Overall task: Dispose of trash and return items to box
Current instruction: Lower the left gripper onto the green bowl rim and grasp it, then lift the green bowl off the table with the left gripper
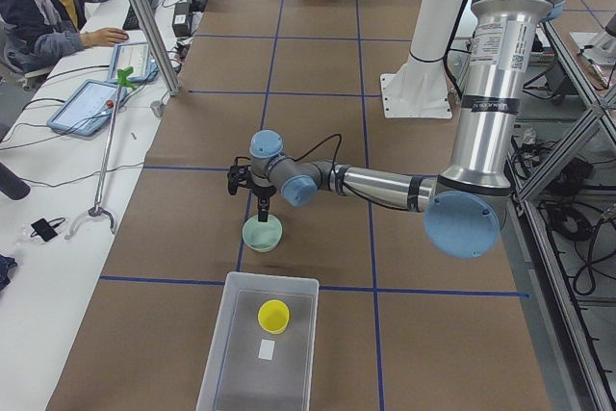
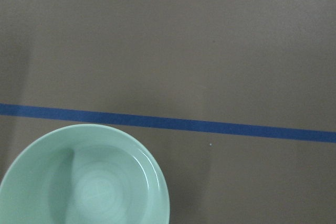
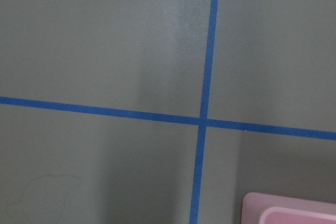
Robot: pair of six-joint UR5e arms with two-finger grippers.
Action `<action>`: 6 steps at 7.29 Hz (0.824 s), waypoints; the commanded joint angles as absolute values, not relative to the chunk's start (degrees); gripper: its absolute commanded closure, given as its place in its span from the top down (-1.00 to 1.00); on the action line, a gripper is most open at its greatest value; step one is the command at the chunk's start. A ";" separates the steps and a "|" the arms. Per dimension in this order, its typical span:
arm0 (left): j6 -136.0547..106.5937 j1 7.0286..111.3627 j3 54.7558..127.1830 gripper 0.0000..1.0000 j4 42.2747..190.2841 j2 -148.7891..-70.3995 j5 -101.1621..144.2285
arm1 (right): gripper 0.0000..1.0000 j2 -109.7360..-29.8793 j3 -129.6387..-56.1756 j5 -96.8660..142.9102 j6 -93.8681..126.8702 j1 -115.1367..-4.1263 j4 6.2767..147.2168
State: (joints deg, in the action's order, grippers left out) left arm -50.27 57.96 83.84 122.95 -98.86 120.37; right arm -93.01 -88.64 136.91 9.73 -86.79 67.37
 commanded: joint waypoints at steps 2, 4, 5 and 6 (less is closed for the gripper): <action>-50.19 58.01 83.06 -1.00 122.96 -99.58 120.59 | 1.00 -92.81 -88.68 137.02 10.02 -86.40 67.15; -50.53 60.97 84.45 -1.00 122.44 -99.49 126.77 | 1.00 -92.90 -88.77 137.02 10.19 -86.05 67.15; -50.54 65.35 85.42 -1.00 122.26 -99.49 132.31 | 1.00 -92.81 -88.77 137.02 10.20 -85.78 67.15; -49.84 71.48 85.95 -1.00 121.65 -99.14 137.15 | 1.00 -92.81 -88.77 136.93 10.28 -85.52 67.15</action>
